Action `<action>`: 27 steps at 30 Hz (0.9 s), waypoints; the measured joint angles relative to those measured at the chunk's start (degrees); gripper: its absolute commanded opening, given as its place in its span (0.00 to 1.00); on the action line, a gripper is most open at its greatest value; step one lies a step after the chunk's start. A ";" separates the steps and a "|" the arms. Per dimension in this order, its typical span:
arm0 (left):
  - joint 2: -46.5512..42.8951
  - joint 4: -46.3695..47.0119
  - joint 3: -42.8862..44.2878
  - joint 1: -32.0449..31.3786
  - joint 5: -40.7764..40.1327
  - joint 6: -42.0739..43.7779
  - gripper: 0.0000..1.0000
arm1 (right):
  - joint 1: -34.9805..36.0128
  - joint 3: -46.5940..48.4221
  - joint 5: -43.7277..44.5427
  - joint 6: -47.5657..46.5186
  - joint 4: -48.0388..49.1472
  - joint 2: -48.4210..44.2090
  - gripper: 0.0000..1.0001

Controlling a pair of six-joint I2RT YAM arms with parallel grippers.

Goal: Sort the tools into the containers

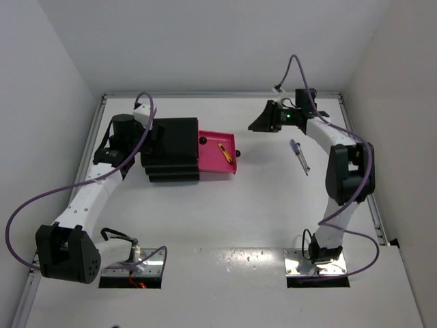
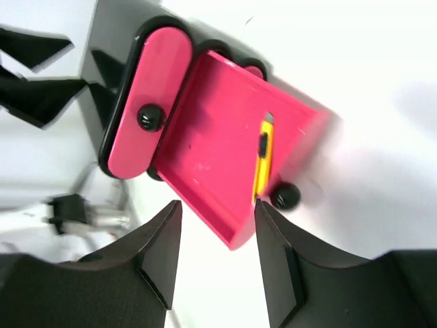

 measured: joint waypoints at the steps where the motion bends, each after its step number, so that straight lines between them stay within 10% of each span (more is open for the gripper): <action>1: -0.04 -0.35 0.09 0.09 0.09 -0.04 1.00 | -1.95 -1.68 -1.92 2.10 2.08 0.17 0.47; 13: -0.17 -2.27 0.74 0.52 0.52 -0.24 1.00 | -2.75 -12.00 -18.16 24.72 25.83 14.34 0.52; 27: -0.13 -2.56 0.83 0.52 0.48 -1.05 1.00 | -3.93 -12.46 -19.28 28.48 32.57 21.14 0.55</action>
